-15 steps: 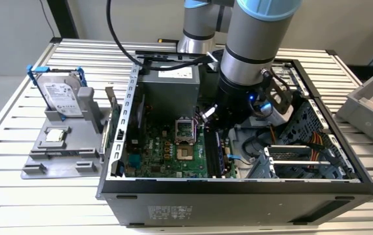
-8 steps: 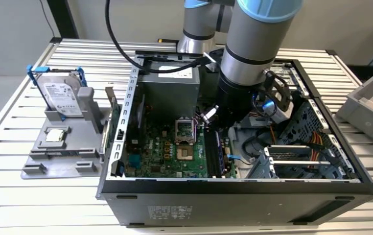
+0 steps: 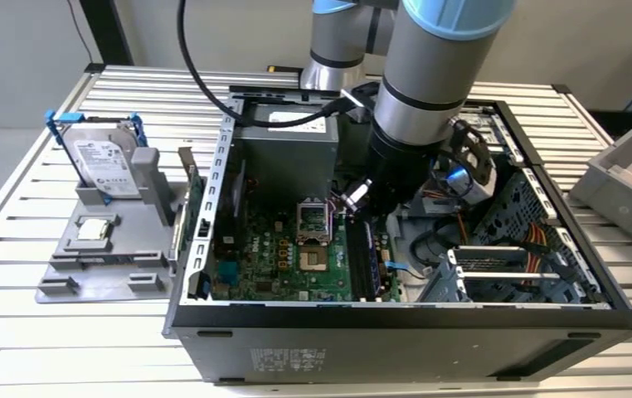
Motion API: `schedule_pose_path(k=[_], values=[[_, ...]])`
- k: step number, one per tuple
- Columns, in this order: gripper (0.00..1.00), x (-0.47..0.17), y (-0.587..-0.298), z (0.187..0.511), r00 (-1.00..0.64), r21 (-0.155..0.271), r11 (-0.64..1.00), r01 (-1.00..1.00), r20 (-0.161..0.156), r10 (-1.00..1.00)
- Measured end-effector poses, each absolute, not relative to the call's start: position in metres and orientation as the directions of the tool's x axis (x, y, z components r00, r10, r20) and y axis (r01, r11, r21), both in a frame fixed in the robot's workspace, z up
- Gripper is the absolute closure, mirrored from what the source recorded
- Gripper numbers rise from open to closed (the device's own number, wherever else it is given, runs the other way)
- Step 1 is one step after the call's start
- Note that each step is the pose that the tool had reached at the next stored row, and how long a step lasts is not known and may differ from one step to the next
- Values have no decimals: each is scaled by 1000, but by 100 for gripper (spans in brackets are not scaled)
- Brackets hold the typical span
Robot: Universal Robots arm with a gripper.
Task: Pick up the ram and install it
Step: 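Press down the ram until it locks into place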
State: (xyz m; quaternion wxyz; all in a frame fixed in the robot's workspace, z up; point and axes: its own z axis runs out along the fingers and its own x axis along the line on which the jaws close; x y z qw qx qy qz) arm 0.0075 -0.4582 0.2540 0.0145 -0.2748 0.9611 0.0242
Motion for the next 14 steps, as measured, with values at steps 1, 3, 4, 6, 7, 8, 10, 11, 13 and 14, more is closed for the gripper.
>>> schedule_pose_path(k=[1, 3, 4, 6, 7, 8, 10, 11, 13, 14], values=[[100, 7, -458, 254, -839, 39, 839, -543, -41, -542], [100, 8, -458, 254, -820, 39, 819, -572, -41, -571], [100, 7, -458, 254, -810, 38, 809, -587, -41, -585], [100, 8, -458, 254, -787, 38, 787, -616, -41, -615], [100, 8, -458, 254, -777, 38, 776, -630, -41, -629], [100, 8, -458, 254, -765, 38, 764, -644, -41, -643], [100, 7, -458, 254, -741, 38, 740, -672, -41, -671], [100, 7, -458, 254, -730, 38, 729, -684, -41, -683], [100, 7, -458, 254, -708, 39, 707, -706, -41, -705], [100, 7, -458, 254, -699, 38, 698, -715, -41, -714]])
